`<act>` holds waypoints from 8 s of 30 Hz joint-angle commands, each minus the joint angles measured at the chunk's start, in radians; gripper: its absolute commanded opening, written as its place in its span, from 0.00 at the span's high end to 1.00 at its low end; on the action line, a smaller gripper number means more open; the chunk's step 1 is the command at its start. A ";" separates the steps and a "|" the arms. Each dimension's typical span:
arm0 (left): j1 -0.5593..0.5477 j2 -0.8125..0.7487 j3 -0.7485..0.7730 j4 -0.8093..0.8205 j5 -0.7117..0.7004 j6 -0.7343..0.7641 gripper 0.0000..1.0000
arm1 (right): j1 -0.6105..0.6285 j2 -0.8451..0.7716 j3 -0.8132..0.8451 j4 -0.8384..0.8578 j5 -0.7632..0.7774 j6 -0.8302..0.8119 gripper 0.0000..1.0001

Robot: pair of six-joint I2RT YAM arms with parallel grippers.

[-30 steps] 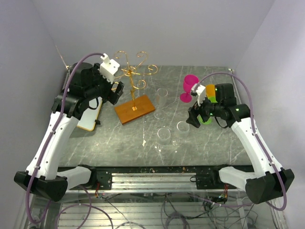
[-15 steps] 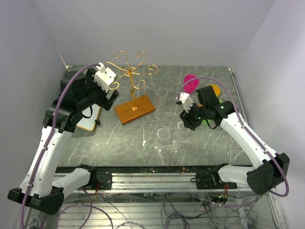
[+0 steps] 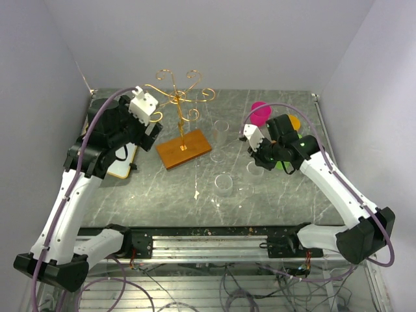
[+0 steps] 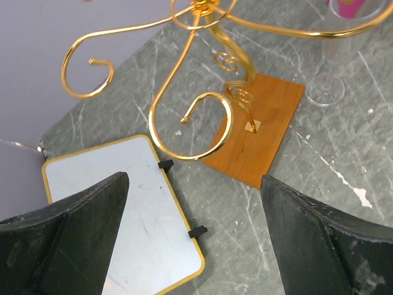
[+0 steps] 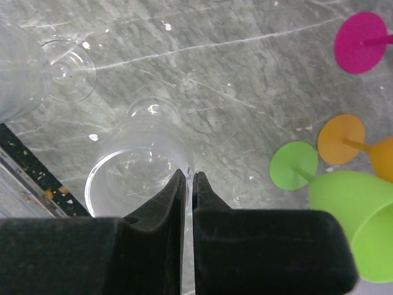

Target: Place the wine glass upside down on the wine glass rack

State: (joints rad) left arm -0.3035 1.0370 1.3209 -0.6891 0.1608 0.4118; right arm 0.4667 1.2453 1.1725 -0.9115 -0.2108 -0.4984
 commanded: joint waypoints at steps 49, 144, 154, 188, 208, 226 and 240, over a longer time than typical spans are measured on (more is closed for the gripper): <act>0.107 0.324 0.515 0.243 0.425 -0.670 0.08 | -0.008 0.309 1.088 0.372 0.053 0.277 1.00; 0.325 0.082 0.544 -0.084 -0.266 0.380 0.93 | -0.095 0.156 0.873 0.352 -0.110 0.295 0.03; 0.300 0.121 0.456 -0.151 -0.232 0.575 0.93 | -0.128 0.151 0.846 0.355 -0.160 0.296 0.03; -0.131 0.396 0.516 -0.065 -0.252 0.849 0.93 | -0.222 0.108 0.775 0.383 -0.247 0.325 0.02; -0.131 0.392 0.391 0.131 -0.464 0.790 0.93 | -0.260 0.109 0.762 0.395 -0.289 0.348 0.02; -0.130 0.349 0.378 0.022 -0.464 0.736 0.93 | -0.270 0.101 0.733 0.404 -0.295 0.344 0.01; -0.131 0.303 0.317 -0.010 -0.371 0.734 0.93 | -0.273 0.110 0.709 0.411 -0.317 0.337 0.00</act>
State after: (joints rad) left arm -0.4290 1.3781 1.6501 -0.7071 -0.2501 1.1515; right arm 0.2020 1.3636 1.8980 -0.5224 -0.5091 -0.1574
